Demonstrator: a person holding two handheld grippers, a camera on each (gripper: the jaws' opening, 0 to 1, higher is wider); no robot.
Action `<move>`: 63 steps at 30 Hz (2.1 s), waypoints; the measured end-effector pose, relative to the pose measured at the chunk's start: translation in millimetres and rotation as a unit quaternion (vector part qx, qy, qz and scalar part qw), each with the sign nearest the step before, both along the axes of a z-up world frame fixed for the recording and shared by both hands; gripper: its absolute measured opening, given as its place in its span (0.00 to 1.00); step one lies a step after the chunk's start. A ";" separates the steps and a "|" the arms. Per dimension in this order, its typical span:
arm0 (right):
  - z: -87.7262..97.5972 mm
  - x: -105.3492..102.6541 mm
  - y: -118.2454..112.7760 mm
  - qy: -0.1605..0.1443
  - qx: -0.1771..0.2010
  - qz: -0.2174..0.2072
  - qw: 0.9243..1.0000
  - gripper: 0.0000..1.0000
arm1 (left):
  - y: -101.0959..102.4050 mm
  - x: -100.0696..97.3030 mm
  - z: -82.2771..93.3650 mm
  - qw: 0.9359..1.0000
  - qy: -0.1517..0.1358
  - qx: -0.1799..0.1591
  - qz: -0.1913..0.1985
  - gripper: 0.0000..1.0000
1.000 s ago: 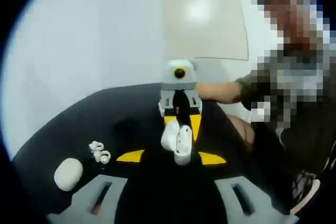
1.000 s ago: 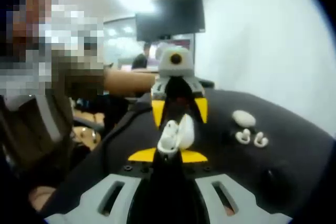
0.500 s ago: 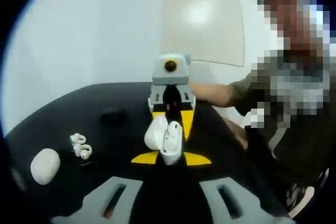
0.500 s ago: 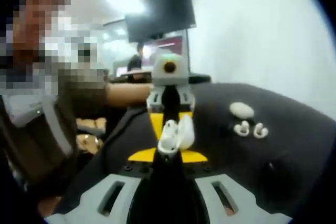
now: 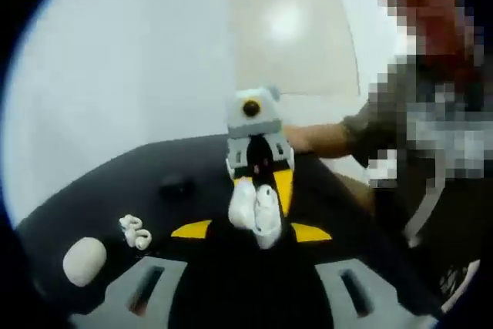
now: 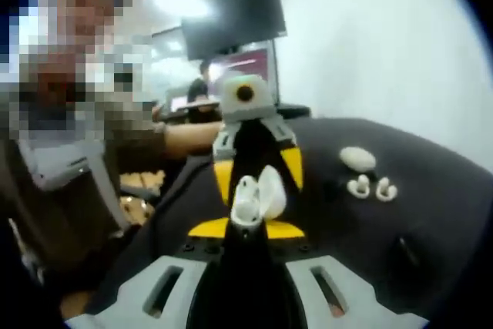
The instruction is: Pick up three earphones and place each one into its charging case using tactile feedback, ensure that each earphone is properly inserted and securely positioned inside the case.
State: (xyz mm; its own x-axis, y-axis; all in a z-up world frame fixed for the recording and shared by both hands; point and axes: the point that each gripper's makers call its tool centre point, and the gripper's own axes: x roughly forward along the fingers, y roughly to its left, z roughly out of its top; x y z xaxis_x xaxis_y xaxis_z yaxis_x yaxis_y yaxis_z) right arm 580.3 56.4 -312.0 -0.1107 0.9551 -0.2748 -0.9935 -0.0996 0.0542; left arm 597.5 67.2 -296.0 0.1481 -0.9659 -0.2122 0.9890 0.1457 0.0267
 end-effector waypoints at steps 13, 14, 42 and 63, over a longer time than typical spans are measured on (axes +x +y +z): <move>1.5 2.4 -2.6 0.045 -0.011 -0.007 0.999 0.17 | -2.9 -8.1 4.7 0.995 -0.097 0.019 -0.013 0.23; 1.5 3.5 -1.9 0.047 -0.011 -0.007 0.999 0.17 | -2.5 -8.3 5.4 0.995 -0.100 0.019 -0.013 0.23; -1.4 13.3 2.9 -0.011 0.000 -0.021 1.000 0.24 | 8.9 4.5 2.8 0.988 -0.149 0.027 0.004 0.23; -5.3 27.1 1.3 -0.086 -0.006 -0.052 0.995 0.39 | 8.0 17.4 -15.6 0.993 -0.101 0.054 0.027 0.32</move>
State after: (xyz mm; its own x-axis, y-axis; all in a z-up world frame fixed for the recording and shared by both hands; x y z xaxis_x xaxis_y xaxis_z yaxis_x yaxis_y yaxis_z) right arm 607.4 57.6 -317.4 0.0390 0.9554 -0.2927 -0.9932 0.0048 -0.1167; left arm 614.9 75.2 -311.6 0.2500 -0.9286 -0.2742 0.9523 0.1847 0.2429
